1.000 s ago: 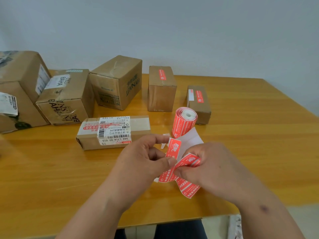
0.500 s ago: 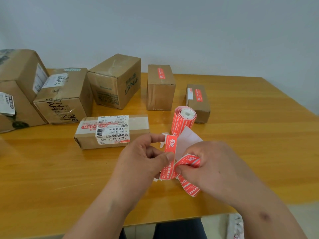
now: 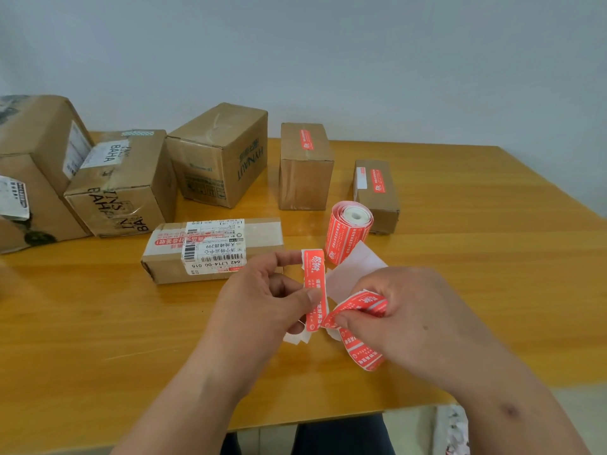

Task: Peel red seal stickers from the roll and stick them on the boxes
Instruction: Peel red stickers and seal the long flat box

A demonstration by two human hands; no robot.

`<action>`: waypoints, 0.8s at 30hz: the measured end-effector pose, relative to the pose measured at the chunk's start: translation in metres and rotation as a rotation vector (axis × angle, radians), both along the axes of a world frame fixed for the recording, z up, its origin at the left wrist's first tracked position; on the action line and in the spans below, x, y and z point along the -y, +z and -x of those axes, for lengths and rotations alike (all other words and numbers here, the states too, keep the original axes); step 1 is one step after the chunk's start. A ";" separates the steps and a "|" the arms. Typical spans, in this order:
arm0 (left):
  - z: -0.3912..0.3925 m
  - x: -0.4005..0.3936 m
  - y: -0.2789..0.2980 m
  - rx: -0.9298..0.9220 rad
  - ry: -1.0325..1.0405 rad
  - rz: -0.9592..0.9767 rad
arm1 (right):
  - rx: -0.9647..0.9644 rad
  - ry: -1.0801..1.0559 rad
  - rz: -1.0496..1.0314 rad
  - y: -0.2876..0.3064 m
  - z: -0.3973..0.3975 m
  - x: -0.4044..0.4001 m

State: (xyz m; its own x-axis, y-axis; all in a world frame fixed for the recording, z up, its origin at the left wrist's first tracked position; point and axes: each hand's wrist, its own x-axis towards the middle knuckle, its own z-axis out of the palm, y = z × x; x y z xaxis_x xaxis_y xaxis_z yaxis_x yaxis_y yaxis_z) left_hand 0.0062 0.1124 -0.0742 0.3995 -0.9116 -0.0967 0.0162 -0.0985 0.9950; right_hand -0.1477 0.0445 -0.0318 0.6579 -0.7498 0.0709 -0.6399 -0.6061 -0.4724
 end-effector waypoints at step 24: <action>-0.013 0.002 0.003 -0.028 0.113 -0.033 | 0.073 -0.352 -0.085 -0.009 0.004 0.030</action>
State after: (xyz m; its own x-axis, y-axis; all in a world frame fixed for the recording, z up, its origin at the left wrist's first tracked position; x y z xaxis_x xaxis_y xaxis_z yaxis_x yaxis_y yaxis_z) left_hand 0.0188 0.1107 -0.0709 0.4960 -0.8573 -0.1384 0.0565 -0.1271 0.9903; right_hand -0.1517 0.0143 -0.0412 0.3544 -0.9344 0.0361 -0.7649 -0.3119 -0.5636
